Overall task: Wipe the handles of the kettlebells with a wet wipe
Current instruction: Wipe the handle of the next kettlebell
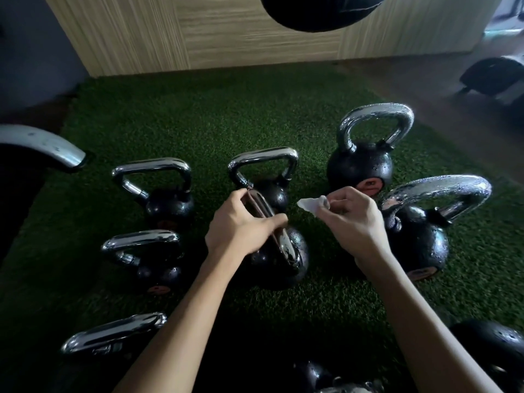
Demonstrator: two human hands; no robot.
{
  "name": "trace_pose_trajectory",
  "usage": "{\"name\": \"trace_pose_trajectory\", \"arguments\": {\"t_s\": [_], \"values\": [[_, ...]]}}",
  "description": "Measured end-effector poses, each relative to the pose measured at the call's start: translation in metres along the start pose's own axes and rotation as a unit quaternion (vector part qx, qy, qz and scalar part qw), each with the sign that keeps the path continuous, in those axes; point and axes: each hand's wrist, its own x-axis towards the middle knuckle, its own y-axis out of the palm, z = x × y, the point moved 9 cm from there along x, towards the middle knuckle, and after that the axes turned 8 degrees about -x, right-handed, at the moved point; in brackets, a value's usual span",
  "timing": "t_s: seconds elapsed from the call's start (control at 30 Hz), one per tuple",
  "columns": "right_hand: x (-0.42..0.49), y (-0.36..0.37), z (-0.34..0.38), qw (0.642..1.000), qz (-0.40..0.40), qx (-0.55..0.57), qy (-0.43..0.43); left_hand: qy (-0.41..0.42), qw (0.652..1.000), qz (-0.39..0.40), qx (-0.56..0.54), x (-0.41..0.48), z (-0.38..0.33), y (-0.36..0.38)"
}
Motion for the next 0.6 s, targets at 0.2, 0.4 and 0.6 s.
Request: {"name": "trace_pose_trajectory", "arguments": {"t_s": [0.2,0.4,0.6], "values": [[0.018,0.049,0.010,0.997,0.040,-0.032,-0.049,0.000,1.000,0.010,-0.022,-0.009,0.027,-0.018],[0.019,0.103,0.039,0.972,0.117,-0.060,-0.193,0.006,0.997,0.012,-0.070,-0.013,0.053,-0.033],[-0.001,0.134,0.040,0.952,0.166,-0.071,-0.248,0.018,0.994,0.033,-0.098,-0.013,0.062,-0.035]]}}
